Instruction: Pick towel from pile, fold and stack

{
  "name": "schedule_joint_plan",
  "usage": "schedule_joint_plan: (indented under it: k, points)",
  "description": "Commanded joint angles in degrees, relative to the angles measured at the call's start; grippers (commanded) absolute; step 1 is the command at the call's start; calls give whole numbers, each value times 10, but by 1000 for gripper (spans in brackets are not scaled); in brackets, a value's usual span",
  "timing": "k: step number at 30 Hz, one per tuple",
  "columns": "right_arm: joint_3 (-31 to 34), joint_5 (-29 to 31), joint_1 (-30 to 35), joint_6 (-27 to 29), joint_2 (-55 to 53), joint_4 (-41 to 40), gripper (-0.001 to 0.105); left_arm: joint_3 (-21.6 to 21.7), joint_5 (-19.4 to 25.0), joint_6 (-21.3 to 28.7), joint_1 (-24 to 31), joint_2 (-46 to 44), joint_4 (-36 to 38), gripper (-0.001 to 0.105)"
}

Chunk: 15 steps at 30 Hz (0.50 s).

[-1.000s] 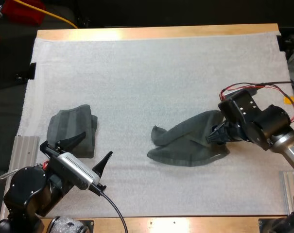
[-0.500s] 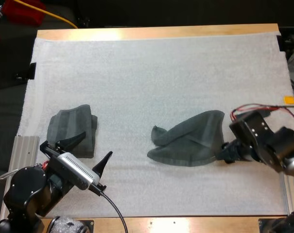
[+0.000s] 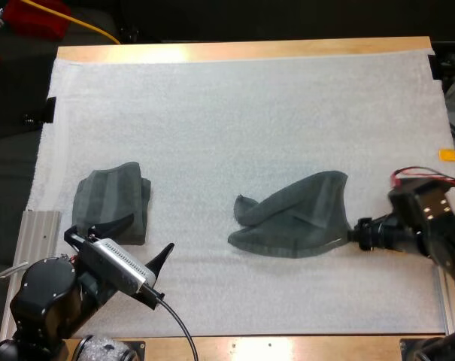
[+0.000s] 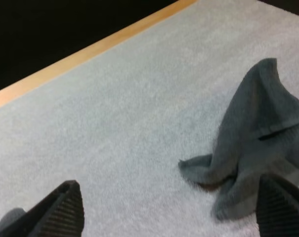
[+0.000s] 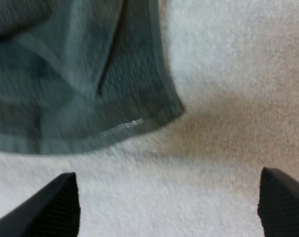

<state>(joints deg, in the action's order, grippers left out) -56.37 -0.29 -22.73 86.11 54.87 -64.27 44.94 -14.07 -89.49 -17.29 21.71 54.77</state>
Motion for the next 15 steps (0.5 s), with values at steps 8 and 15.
schedule_joint_plan:
  k: [8, 15]
  points:
    - [26, -139, 113, 2, -3, 51, 71, 2, 1, -7, -2, 1, 7, 69]
    - [105, -251, 190, 0, -3, 131, 71, 2, 1, -7, -2, 1, 7, 69]
